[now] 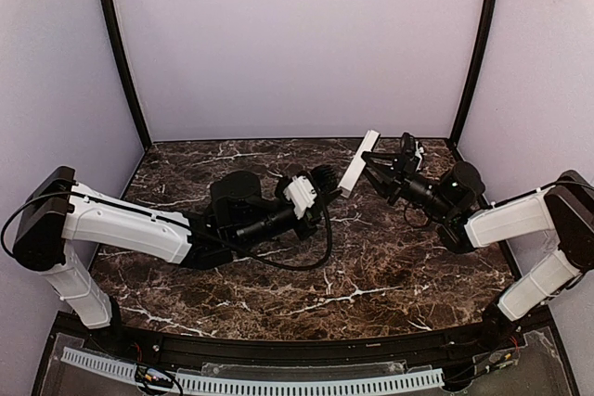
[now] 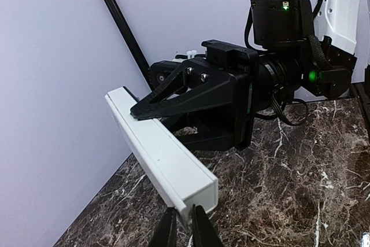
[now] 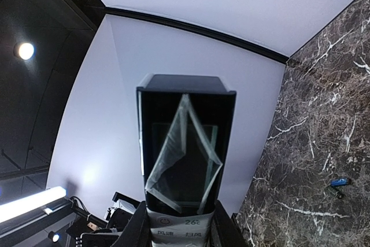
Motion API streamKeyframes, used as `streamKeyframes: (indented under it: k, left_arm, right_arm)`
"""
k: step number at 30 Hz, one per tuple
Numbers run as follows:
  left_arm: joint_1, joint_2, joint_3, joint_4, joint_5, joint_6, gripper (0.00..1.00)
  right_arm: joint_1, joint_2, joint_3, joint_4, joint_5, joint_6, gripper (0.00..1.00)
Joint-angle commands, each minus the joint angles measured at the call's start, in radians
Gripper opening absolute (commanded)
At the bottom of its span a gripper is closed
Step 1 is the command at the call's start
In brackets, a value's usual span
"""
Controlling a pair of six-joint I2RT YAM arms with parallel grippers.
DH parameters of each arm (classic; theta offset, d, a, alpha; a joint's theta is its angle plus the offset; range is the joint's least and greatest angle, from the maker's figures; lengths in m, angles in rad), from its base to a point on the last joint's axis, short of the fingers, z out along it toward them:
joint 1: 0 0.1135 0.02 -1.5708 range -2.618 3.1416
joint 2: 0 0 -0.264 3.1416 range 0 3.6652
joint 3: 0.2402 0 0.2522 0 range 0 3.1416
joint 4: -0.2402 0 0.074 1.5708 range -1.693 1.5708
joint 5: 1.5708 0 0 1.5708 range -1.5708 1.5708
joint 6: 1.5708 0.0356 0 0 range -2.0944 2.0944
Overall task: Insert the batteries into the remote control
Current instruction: Remove the battery cover from the remote control, then place the battery cover at the center of the board.
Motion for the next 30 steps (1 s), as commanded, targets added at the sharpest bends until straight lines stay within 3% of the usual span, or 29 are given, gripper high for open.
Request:
streamKeyframes:
  k: [1,5,15,24,30]
  left_arm:
    - [0.007,-0.032,0.002,-0.010,-0.021,-0.004,0.06]
    - [0.007,-0.046,-0.018,0.010,-0.031,-0.020,0.01]
    - [0.006,-0.172,-0.132,0.058,-0.157,-0.034,0.00]
    - [0.009,-0.325,-0.297,-0.087,-0.527,-0.070,0.00]
    - [0.049,-0.214,-0.201,-0.373,-0.855,-0.037,0.01]
  right_arm:
    - [-0.006,0.002,0.017,0.204,-0.015,0.013,0.00]
    - [-0.010,-0.001,0.002,0.204,-0.009,0.004,0.00]
    - [-0.068,-0.014,-0.041,0.203,-0.014,-0.002,0.00]
    - [-0.139,-0.135,-0.078,0.046,-0.063,-0.064,0.00]
    - [-0.155,-0.179,-0.068,-0.024,-0.102,-0.091,0.00]
